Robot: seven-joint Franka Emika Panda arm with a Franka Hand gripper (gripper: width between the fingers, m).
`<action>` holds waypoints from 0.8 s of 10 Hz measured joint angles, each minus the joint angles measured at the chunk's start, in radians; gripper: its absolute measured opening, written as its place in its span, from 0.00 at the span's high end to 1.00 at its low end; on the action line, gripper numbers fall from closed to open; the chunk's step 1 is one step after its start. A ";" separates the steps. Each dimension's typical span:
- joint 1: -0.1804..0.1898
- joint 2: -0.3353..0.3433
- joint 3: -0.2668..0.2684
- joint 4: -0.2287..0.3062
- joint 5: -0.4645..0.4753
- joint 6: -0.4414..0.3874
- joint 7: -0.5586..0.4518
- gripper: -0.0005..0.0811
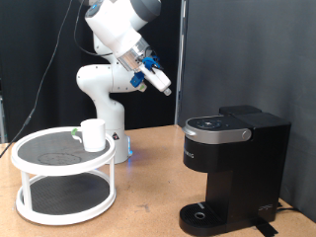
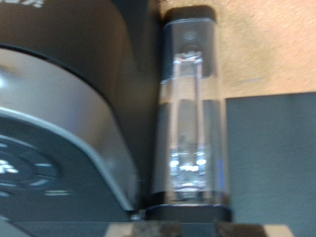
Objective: Make a cup of coffee with the keurig machine
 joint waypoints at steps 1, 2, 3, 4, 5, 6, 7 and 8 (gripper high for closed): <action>-0.004 -0.010 -0.023 -0.006 -0.021 -0.039 -0.053 0.99; -0.012 -0.032 -0.049 -0.021 -0.026 -0.047 -0.119 0.99; -0.022 -0.060 -0.071 -0.041 -0.026 -0.045 -0.166 0.99; -0.039 -0.089 -0.092 -0.062 -0.023 -0.038 -0.178 0.99; -0.057 -0.116 -0.116 -0.079 -0.015 -0.037 -0.183 0.99; -0.072 -0.139 -0.146 -0.091 -0.013 -0.044 -0.189 0.99; -0.089 -0.153 -0.178 -0.095 -0.021 -0.076 -0.192 0.99; -0.100 -0.163 -0.198 -0.095 -0.023 -0.105 -0.192 0.99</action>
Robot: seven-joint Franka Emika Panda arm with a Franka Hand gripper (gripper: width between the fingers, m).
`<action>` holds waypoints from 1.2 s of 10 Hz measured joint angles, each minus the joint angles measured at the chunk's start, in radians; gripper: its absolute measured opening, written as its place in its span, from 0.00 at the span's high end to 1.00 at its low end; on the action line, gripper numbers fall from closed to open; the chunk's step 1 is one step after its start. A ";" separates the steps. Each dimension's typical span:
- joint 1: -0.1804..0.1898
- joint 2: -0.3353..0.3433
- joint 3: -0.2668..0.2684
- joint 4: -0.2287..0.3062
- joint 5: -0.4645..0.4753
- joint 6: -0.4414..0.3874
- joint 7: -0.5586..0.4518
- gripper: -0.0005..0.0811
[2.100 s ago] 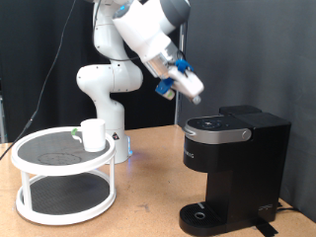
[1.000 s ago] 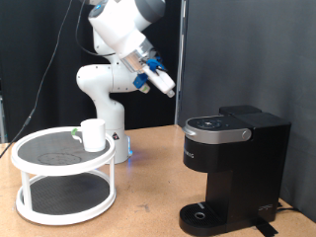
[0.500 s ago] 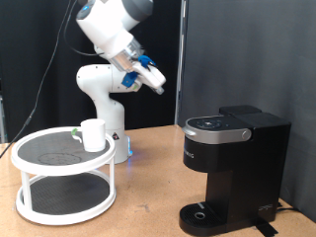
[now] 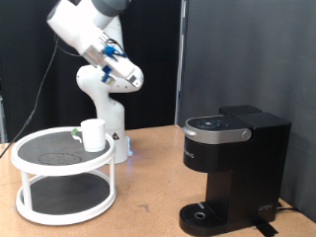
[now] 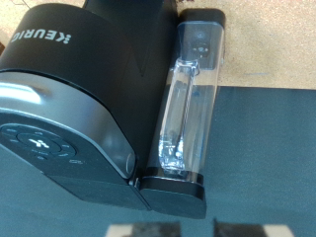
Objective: Make a cup of coffee with the keurig machine
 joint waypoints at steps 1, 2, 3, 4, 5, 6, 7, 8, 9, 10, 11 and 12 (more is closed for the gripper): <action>0.000 0.001 0.003 0.000 0.000 0.004 0.000 0.99; -0.003 -0.003 0.010 -0.010 0.007 0.049 0.016 0.99; -0.014 -0.014 0.017 -0.034 0.024 0.105 0.049 0.99; -0.036 -0.029 0.015 -0.057 0.035 0.137 0.089 0.99; -0.063 -0.043 0.004 -0.073 0.043 0.146 0.114 0.99; -0.089 -0.050 -0.018 -0.079 0.041 0.132 0.128 0.99; -0.111 -0.047 -0.052 -0.068 -0.007 0.054 0.131 0.99; -0.128 -0.040 -0.089 -0.046 -0.071 -0.031 0.130 0.99; -0.136 -0.027 -0.121 -0.018 -0.132 -0.095 0.116 0.99; -0.138 -0.012 -0.147 0.008 -0.175 -0.131 0.098 0.99; -0.139 0.001 -0.163 0.026 -0.194 -0.135 0.081 0.99; -0.139 0.008 -0.167 0.032 -0.197 -0.134 0.070 0.99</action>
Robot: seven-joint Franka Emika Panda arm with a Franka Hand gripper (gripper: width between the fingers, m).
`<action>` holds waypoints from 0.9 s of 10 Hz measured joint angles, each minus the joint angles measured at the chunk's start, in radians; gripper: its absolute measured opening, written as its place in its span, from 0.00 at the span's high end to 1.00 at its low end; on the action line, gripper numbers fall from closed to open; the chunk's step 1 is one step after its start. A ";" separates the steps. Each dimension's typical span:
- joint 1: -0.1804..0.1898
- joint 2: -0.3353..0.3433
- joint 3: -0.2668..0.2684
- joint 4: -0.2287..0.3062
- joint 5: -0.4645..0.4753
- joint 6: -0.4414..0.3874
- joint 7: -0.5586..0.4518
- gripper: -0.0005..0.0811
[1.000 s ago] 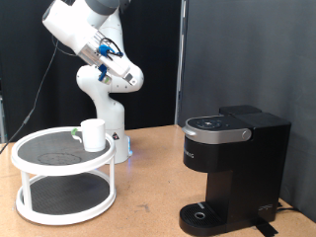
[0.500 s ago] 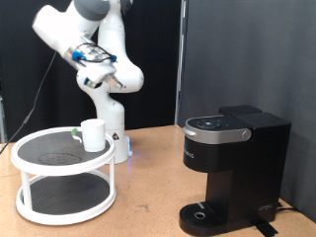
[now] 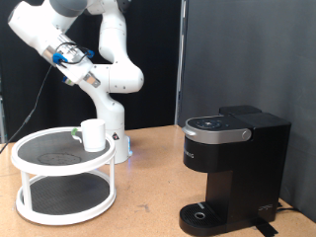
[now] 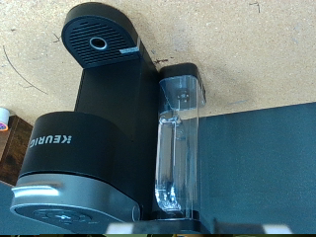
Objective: Make a cup of coffee with the keurig machine
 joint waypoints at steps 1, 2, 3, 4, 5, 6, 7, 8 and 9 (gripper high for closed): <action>0.000 0.000 0.000 -0.001 0.000 0.000 0.000 0.99; 0.000 0.000 -0.009 0.002 0.000 -0.031 -0.017 0.99; 0.000 0.000 -0.033 0.013 -0.009 -0.068 -0.050 0.99; -0.001 0.001 -0.062 0.027 -0.028 -0.101 -0.076 0.99; -0.001 0.005 -0.089 0.043 -0.044 -0.116 -0.088 0.99; -0.002 0.013 -0.115 0.058 -0.046 -0.117 -0.102 0.99; -0.002 0.026 -0.142 0.072 -0.046 -0.117 -0.121 0.99; -0.002 0.042 -0.165 0.088 -0.046 -0.117 -0.142 0.99; 0.001 0.060 -0.186 0.102 -0.045 -0.118 -0.169 0.99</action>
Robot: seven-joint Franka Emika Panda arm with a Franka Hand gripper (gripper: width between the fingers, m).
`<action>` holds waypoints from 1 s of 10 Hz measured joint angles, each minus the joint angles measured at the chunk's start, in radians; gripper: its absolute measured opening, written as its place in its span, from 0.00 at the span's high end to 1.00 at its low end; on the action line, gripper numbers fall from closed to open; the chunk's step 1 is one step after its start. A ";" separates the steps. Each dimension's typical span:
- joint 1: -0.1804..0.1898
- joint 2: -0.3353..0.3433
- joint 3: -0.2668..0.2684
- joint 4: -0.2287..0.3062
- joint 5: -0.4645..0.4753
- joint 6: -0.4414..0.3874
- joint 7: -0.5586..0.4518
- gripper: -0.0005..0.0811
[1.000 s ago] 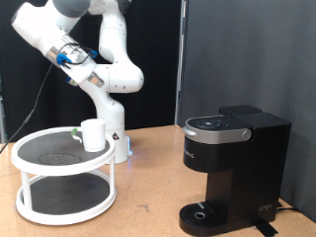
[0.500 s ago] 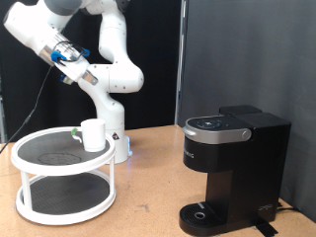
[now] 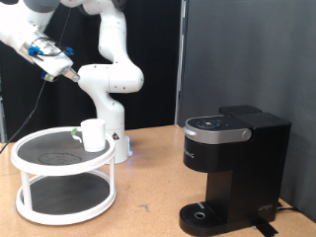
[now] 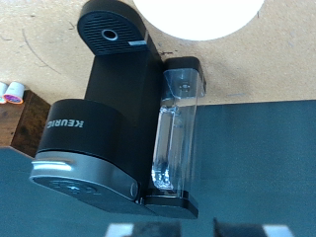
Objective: Make a cup of coffee with the keurig machine
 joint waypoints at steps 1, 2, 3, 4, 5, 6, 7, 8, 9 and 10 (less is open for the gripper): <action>0.004 0.021 -0.015 0.009 0.000 -0.001 -0.025 0.99; 0.005 0.044 -0.018 0.011 -0.002 0.002 -0.043 0.99; 0.009 0.070 -0.015 0.008 -0.007 0.017 -0.054 0.99; 0.015 0.100 -0.012 0.001 -0.023 0.033 -0.065 0.99; 0.022 0.131 -0.009 -0.007 -0.039 0.049 -0.074 0.96; 0.026 0.159 -0.005 -0.019 -0.052 0.072 -0.084 0.96; 0.027 0.186 0.000 -0.033 -0.058 0.098 -0.099 0.80; 0.028 0.208 0.001 -0.046 -0.060 0.121 -0.113 0.63; 0.029 0.227 0.001 -0.056 -0.063 0.142 -0.123 0.63; 0.029 0.243 0.001 -0.066 -0.066 0.161 -0.130 0.43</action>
